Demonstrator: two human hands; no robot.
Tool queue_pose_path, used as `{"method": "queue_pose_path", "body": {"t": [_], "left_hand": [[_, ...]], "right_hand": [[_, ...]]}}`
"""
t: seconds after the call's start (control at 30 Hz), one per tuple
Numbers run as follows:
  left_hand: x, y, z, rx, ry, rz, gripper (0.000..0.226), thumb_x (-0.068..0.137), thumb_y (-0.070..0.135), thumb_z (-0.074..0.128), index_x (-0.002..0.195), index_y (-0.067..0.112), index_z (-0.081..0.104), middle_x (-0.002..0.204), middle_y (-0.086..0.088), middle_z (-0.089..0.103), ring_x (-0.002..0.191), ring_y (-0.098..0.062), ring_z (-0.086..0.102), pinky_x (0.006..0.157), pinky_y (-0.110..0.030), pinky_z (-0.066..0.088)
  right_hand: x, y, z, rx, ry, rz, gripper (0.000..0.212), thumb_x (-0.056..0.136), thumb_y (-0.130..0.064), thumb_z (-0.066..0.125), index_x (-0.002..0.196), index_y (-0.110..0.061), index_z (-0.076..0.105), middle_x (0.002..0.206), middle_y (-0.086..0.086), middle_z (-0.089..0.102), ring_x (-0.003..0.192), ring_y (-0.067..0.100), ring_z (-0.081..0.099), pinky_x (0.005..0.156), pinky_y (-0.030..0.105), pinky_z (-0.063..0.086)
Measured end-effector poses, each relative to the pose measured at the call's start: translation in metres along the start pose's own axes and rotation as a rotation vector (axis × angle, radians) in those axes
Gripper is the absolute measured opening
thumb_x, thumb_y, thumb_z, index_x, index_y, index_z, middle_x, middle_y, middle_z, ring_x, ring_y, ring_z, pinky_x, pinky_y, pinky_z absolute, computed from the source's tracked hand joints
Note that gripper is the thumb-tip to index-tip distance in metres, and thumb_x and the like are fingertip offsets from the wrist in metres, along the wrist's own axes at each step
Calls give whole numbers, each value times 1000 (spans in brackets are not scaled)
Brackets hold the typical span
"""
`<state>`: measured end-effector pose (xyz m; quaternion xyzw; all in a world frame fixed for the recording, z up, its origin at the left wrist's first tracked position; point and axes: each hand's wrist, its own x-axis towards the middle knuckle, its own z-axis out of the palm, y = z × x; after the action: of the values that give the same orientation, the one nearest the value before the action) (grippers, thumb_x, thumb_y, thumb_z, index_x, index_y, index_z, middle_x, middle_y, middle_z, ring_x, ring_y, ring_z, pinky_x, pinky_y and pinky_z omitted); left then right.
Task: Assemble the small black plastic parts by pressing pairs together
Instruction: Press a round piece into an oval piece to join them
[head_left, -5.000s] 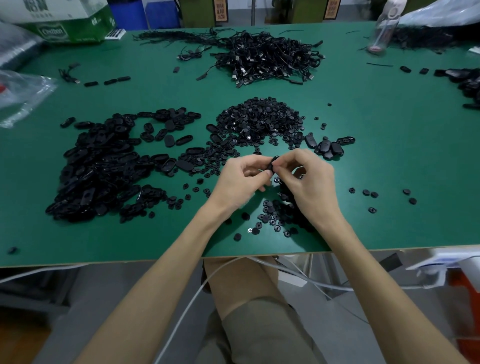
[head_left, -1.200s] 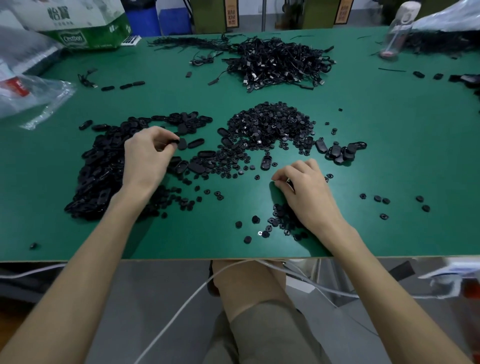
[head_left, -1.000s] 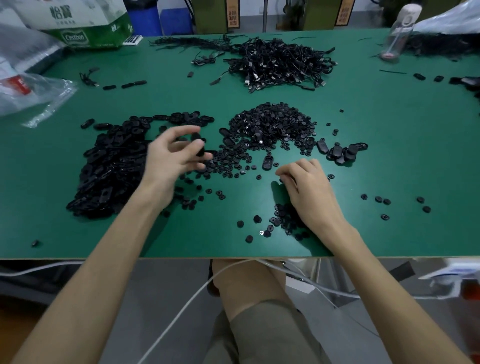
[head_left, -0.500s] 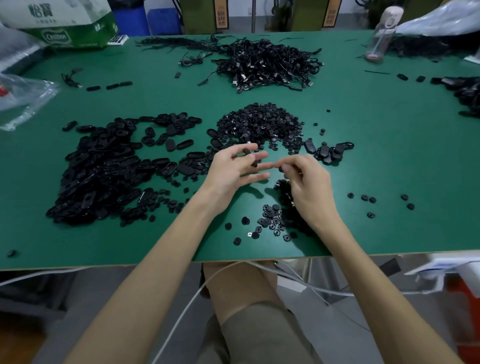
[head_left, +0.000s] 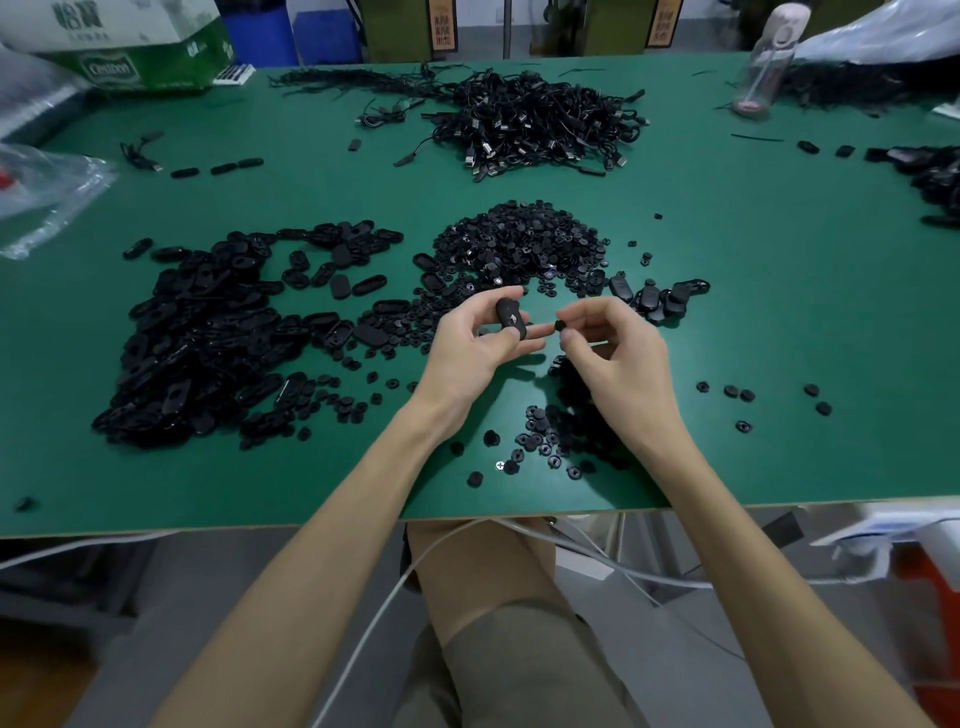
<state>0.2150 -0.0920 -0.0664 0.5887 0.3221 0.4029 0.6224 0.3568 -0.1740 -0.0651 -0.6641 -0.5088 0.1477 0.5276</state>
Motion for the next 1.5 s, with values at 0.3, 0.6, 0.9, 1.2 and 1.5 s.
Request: {"method": "queue_pose_path", "body": {"t": [0.3, 0.6, 0.9, 1.2, 1.5], "left_hand": [[-2, -3, 0, -10, -13, -8, 31, 97, -8, 63, 127, -10, 58, 124, -29, 65, 97, -33, 77, 86, -37, 63], [-1, -4, -1, 59, -26, 40, 29, 94, -8, 67, 123, -2, 67, 118, -23, 67, 95, -27, 78, 84, -29, 62], [0, -6, -1, 76, -9, 47, 30, 93, -9, 66, 120, 3, 70, 111, -17, 70, 89, -23, 79, 82, -24, 60], [1, -8, -1, 7, 1, 50, 16, 94, -5, 69, 110, -1, 67, 105, -17, 65, 91, -31, 78, 81, -32, 63], [2, -8, -4, 1, 25, 62, 7, 95, 5, 72, 99, 9, 68, 93, -11, 71, 88, -17, 69, 67, -28, 59]], "right_hand": [[1, 2, -2, 41, -12, 5, 16, 97, -7, 66, 108, -18, 72, 93, -8, 71, 87, 7, 67, 81, 31, 56], [2, 3, -2, 32, -7, -12, 18, 95, -7, 68, 107, -19, 74, 92, -6, 72, 87, 9, 68, 81, 32, 57], [2, 7, -2, 83, 3, 14, 13, 92, -9, 74, 100, -18, 73, 90, -8, 76, 87, 9, 72, 87, 35, 59], [3, 8, -3, 183, -13, 30, 7, 93, -9, 74, 100, -11, 73, 92, -2, 78, 86, 14, 75, 86, 34, 60], [3, 9, -2, 137, -40, 15, 6, 91, -14, 77, 96, -16, 76, 86, -5, 75, 82, 16, 70, 81, 35, 59]]}}
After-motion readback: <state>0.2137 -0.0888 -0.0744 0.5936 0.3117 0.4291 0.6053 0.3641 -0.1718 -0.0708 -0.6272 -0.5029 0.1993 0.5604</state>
